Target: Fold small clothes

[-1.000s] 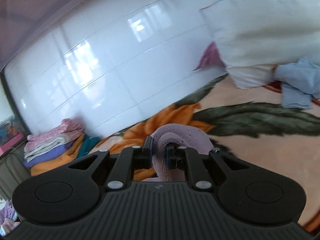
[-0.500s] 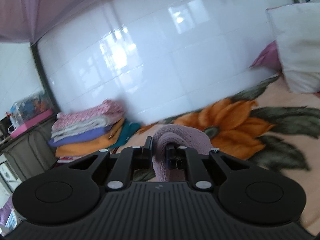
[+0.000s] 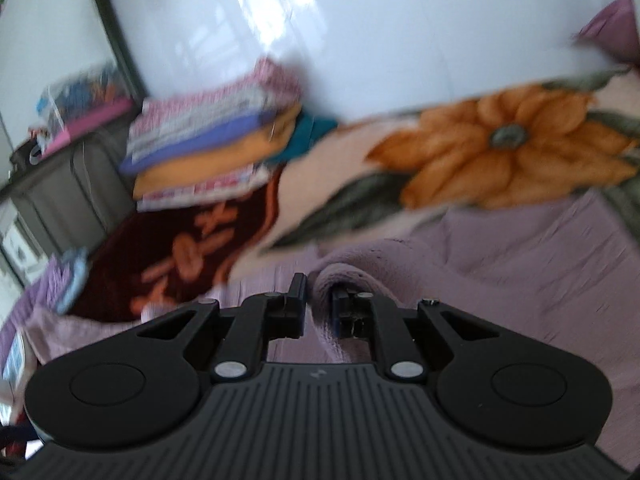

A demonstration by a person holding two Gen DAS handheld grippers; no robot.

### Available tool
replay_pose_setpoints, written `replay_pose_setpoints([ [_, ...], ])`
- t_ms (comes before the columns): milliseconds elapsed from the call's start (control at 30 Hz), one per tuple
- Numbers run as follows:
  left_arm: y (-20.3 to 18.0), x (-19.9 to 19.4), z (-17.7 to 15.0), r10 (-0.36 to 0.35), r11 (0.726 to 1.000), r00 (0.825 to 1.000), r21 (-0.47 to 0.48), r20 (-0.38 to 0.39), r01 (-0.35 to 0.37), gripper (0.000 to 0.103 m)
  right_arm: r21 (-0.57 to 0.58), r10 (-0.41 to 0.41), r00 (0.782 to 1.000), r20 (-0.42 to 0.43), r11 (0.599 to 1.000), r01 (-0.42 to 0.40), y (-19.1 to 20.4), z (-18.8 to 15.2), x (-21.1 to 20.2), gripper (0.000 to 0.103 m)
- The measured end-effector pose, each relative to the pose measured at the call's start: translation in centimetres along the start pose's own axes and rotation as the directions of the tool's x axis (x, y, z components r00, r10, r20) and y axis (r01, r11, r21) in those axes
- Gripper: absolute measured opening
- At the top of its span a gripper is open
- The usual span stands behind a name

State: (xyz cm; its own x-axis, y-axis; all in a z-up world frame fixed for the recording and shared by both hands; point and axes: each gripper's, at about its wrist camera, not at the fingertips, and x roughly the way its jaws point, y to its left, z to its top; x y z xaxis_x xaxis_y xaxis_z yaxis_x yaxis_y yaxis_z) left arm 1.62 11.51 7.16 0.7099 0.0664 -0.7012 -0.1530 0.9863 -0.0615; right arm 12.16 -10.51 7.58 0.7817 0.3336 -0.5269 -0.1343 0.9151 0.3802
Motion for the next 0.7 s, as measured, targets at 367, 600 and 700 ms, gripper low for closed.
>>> replay_pose_setpoints([
  [367,-2.2,0.4,0.8,-0.036,0.997,0.999,0.068,0.020,0.035,0.103,0.087,0.138,0.974,-0.177,0.988,-0.124,-0.9,-2.3,0.8,0.076],
  [600,-6.7,0.5,1.9,-0.112,0.980,0.993,0.170,0.045,0.102,0.103,-0.050,0.085,0.990,-0.111,0.995,-0.091,-2.6,-0.4,-6.4,0.083],
  [700,-9.1,0.7,2.2,-0.152,0.965,0.987,0.223,0.060,0.135,0.103,-0.022,0.007,0.996,-0.085,1.000,-0.009,-5.1,0.3,-8.1,0.083],
])
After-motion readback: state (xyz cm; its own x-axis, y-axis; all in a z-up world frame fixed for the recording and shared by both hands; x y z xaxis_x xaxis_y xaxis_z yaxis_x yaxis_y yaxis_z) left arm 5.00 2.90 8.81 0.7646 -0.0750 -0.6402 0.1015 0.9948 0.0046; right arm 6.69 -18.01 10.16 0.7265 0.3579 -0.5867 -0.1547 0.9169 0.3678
